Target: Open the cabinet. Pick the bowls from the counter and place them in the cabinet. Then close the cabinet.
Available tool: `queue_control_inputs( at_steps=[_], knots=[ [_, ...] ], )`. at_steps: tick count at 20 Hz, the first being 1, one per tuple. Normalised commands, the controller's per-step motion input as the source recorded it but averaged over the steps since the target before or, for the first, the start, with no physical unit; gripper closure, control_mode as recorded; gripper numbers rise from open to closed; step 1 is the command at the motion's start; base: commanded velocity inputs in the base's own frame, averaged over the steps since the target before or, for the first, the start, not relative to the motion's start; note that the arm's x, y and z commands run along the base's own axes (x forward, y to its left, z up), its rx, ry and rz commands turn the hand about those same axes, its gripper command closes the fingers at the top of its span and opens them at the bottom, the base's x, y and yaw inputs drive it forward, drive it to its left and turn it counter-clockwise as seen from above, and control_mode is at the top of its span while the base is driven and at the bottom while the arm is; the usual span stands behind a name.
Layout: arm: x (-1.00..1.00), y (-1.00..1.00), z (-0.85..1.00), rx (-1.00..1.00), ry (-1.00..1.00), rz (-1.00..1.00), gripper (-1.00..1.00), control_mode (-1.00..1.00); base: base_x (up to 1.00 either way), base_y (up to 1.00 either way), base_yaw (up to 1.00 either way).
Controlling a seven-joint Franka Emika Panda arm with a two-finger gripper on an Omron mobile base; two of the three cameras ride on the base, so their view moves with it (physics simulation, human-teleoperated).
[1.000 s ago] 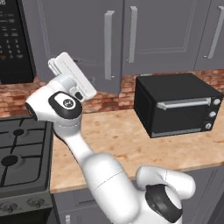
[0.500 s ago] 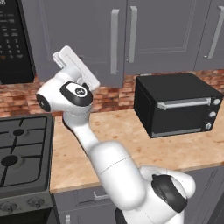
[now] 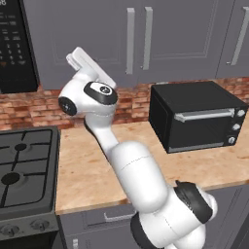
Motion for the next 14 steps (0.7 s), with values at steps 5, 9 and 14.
queue_control_inputs(
  at_steps=[5, 9, 14],
  knots=[
    [0.65, -0.34, 0.00, 0.01, -0.01, 0.14, -1.00, -1.00, 0.00, 0.00, 0.00],
    [0.63, -0.34, 0.00, 0.01, 0.00, 0.14, -1.00, -1.00, 0.00, 0.00, 0.00],
    [0.60, -0.32, 0.00, 0.00, 0.00, 0.13, -1.00, -1.00, 0.00, 0.00, 0.00]
  ],
)
